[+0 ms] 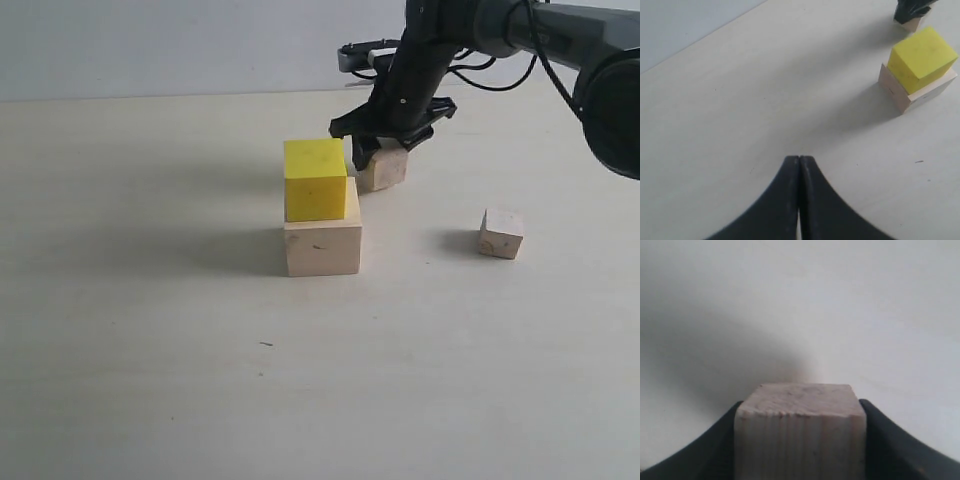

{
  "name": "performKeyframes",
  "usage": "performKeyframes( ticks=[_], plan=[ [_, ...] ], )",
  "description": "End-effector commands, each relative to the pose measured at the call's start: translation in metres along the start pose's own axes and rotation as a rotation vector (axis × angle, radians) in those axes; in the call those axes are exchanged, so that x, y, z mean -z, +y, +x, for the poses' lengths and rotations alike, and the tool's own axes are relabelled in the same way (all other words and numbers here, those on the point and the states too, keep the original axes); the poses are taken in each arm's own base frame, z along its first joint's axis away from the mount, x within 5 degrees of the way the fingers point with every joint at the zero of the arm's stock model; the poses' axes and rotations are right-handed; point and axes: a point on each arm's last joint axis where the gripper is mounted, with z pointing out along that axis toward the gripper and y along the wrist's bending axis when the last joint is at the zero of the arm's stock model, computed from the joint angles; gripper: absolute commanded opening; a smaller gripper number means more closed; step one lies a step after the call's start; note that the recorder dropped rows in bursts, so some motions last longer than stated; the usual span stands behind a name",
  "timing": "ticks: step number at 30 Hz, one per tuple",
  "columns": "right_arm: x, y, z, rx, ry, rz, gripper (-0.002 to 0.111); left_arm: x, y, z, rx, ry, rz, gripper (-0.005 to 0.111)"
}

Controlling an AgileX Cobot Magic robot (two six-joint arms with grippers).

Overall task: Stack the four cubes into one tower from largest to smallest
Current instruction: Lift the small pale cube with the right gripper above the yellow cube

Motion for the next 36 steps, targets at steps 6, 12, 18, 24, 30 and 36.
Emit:
performKeyframes(
  ticks=[6, 12, 18, 24, 30, 36],
  plan=[
    [0.120, -0.032, 0.000, 0.195, -0.081, 0.071, 0.000, 0.001, -0.002, 0.001, 0.006, -0.005, 0.027, 0.000],
    [0.185, 0.006, -0.001, 0.681, -0.330, -0.160, 0.000, 0.001, -0.005, 0.001, 0.014, -0.004, 0.058, 0.000],
    [0.189, 0.016, 0.000, 0.671, -0.360, -0.219, 0.000, 0.002, -0.006, 0.001, 0.021, -0.003, 0.077, 0.000],
    [0.178, 0.042, 0.016, 0.679, -0.250, -0.208, 0.000, 0.002, -0.006, 0.001, 0.017, -0.003, 0.077, 0.000],
    [0.202, 0.061, 0.037, 0.704, -0.254, -0.228, 0.000, 0.002, -0.006, 0.001, 0.017, -0.003, 0.077, 0.000],
    [0.224, 0.064, 0.050, 0.879, -0.299, -0.192, 0.000, 0.001, -0.007, 0.001, 0.017, -0.002, 0.077, 0.000]
  ],
)
